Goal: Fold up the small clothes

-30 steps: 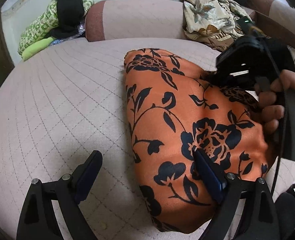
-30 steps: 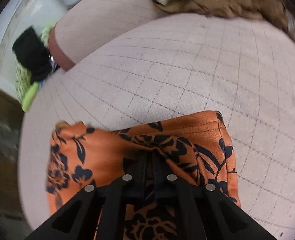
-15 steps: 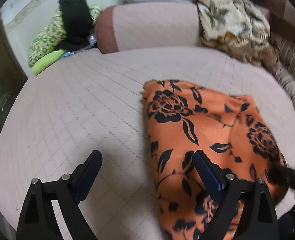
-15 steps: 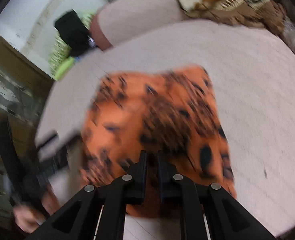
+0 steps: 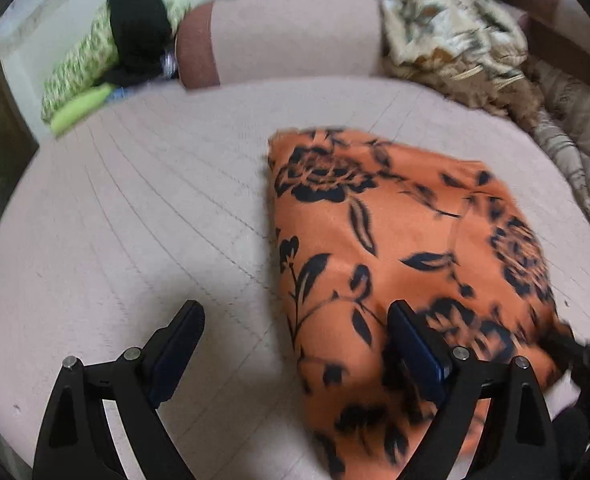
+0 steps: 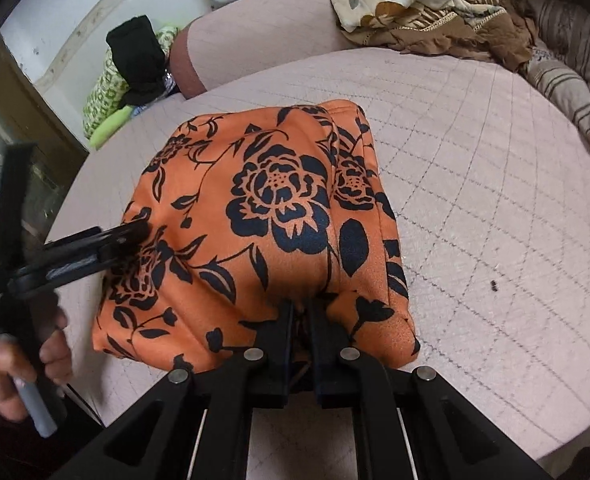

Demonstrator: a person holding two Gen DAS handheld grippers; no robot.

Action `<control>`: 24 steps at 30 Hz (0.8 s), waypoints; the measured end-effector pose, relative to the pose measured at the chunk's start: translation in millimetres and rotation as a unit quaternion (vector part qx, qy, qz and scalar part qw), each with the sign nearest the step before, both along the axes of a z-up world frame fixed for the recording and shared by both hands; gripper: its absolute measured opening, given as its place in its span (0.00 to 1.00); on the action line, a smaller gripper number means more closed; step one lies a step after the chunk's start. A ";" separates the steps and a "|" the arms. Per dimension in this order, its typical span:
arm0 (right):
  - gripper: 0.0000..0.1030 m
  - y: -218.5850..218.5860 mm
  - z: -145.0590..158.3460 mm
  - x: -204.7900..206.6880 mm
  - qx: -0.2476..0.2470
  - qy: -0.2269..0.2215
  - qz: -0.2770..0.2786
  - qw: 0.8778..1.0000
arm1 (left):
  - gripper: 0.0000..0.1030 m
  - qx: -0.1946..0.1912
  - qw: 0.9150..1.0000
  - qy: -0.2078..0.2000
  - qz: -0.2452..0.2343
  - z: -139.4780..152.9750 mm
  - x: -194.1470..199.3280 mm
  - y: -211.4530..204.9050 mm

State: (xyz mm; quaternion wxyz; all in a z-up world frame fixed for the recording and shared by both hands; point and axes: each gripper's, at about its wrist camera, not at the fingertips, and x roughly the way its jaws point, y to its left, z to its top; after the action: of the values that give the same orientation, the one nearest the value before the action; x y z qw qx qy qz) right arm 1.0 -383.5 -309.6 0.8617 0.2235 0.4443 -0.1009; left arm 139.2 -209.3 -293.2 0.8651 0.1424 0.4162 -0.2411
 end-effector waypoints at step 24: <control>0.11 -30.9 12.1 57.7 0.093 -0.007 -0.025 0.995 | 0.92 0.037 0.999 -0.019 -0.027 -6.2 -40.6 10.5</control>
State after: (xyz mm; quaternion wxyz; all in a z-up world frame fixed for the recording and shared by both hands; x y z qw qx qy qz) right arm 58.7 -414.4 -297.4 0.8374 0.3145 0.4399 -0.0789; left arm 98.6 -198.8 -299.4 0.8603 0.1898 0.4042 -0.2459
